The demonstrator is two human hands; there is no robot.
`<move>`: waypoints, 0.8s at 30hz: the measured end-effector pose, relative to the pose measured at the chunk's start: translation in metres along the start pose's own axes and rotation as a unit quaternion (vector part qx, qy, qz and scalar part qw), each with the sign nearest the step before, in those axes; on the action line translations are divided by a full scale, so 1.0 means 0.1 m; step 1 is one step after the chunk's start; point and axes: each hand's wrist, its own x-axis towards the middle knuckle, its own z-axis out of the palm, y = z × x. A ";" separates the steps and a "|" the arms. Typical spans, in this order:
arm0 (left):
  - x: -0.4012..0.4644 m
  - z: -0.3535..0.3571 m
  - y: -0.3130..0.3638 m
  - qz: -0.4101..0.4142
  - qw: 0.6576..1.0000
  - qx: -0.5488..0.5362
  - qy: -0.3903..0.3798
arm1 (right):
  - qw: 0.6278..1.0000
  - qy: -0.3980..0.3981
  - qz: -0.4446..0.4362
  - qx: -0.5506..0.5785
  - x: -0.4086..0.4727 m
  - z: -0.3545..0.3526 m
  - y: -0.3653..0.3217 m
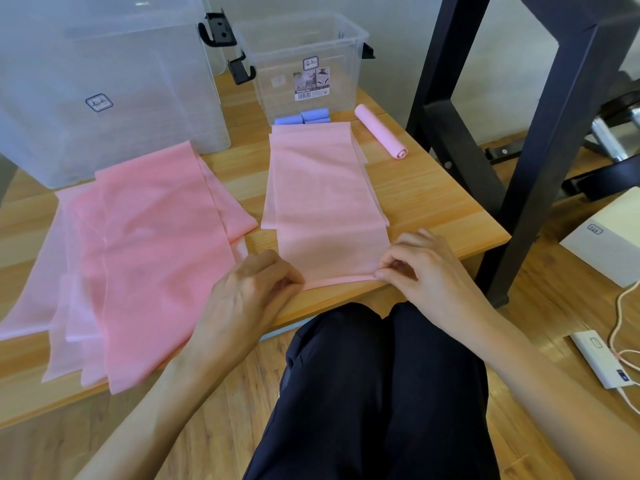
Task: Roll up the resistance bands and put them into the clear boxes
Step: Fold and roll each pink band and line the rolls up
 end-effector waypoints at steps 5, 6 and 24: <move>-0.04 0.03 -0.02 -0.027 0.999 -0.032 0.009 | 0.995 0.019 -0.011 0.098 -0.10 0.03 0.09; -0.02 0.04 -0.02 -0.033 0.999 -0.035 0.009 | 0.993 0.024 -0.004 0.114 -0.08 0.03 0.10; 0.01 0.01 0.00 -0.009 1.000 -0.006 0.000 | 0.996 0.008 0.033 0.088 -0.05 0.01 0.02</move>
